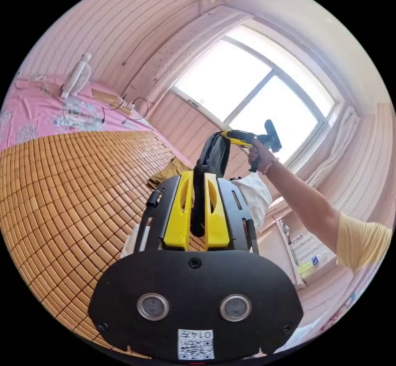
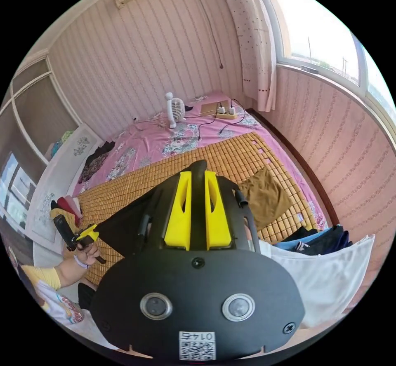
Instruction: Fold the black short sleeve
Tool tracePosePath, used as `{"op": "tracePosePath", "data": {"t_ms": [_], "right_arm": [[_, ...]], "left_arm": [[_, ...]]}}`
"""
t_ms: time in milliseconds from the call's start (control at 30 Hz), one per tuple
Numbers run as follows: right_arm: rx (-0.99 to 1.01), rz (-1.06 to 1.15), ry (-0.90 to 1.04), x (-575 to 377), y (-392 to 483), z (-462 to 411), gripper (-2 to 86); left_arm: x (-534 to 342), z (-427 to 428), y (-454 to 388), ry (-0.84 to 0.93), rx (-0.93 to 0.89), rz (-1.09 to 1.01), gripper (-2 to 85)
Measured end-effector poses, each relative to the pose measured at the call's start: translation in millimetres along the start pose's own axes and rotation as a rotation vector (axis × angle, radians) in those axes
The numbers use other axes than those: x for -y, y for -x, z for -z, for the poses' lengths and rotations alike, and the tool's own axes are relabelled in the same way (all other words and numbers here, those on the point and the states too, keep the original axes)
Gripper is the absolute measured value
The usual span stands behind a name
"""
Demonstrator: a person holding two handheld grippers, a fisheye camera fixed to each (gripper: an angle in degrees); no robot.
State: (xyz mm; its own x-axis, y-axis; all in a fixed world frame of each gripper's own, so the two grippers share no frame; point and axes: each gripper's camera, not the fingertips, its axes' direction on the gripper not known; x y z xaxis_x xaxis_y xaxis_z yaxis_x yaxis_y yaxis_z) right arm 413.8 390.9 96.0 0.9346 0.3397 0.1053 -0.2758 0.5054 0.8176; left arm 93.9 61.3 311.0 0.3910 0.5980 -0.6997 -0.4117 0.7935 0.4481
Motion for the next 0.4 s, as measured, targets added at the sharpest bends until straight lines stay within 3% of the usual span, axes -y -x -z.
{"op": "tracePosePath", "data": {"t_ms": [67,167,333,400], "right_arm": [[-0.086,-0.121,0.041,15.7,-20.1,-20.4,9.5],[-0.104,-0.172,-0.038,-10.7,-20.1,-41.4,10.7],[-0.078,0.217,-0.021,-166.7,64.8,-51.5,9.5],[-0.091,0.242,0.026,-233.5,88.2,-46.0,9.0]], "left_arm": [[2.1,-26.0,44.4,0.118,0.095,0.130,2.8],[-18.9,6.7,61.2,0.154,0.201,0.119,0.3],[-103.0,131.7,51.3,0.214,0.326,0.085,-0.9],[-144.4,190.5,35.8,0.226,0.407,0.123,-0.9]]}}
